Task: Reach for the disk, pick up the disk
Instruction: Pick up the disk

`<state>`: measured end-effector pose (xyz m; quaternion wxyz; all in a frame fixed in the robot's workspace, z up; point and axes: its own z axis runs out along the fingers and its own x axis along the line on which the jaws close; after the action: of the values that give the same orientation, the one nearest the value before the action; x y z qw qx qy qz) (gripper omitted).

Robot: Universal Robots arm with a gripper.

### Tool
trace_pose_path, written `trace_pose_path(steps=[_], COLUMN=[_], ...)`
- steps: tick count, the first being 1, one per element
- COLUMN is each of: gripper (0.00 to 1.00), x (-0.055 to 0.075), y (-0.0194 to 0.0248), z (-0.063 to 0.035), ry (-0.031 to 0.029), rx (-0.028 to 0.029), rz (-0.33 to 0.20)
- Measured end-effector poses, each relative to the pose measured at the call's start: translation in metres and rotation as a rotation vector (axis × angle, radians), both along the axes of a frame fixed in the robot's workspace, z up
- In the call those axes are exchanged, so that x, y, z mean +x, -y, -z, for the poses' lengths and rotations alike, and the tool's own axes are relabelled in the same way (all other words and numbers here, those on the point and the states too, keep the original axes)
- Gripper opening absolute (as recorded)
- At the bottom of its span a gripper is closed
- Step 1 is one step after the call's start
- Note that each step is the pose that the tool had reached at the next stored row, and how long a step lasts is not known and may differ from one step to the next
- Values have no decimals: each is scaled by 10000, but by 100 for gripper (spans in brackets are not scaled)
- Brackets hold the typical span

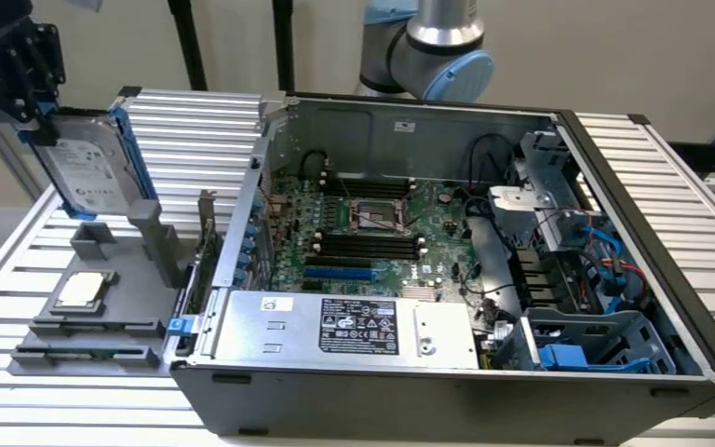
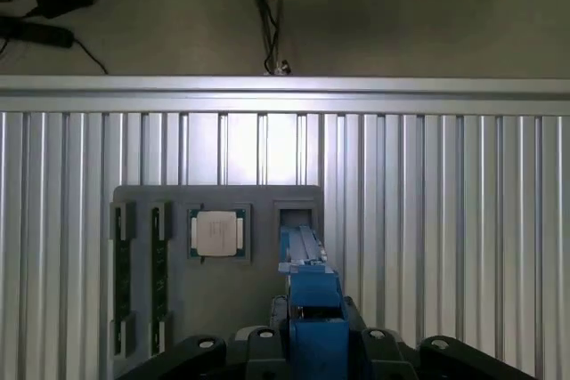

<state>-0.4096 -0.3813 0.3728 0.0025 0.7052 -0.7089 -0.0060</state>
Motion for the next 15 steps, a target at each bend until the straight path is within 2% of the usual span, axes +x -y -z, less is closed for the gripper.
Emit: trace_pose_path(steps=[5,11,15], gripper=[33,33,33], x=[113,345,525], y=[5,33,69], z=[-229,-500,-683], ry=[1,0,2], rx=[9,75,98], rz=[-3,-17,-17])
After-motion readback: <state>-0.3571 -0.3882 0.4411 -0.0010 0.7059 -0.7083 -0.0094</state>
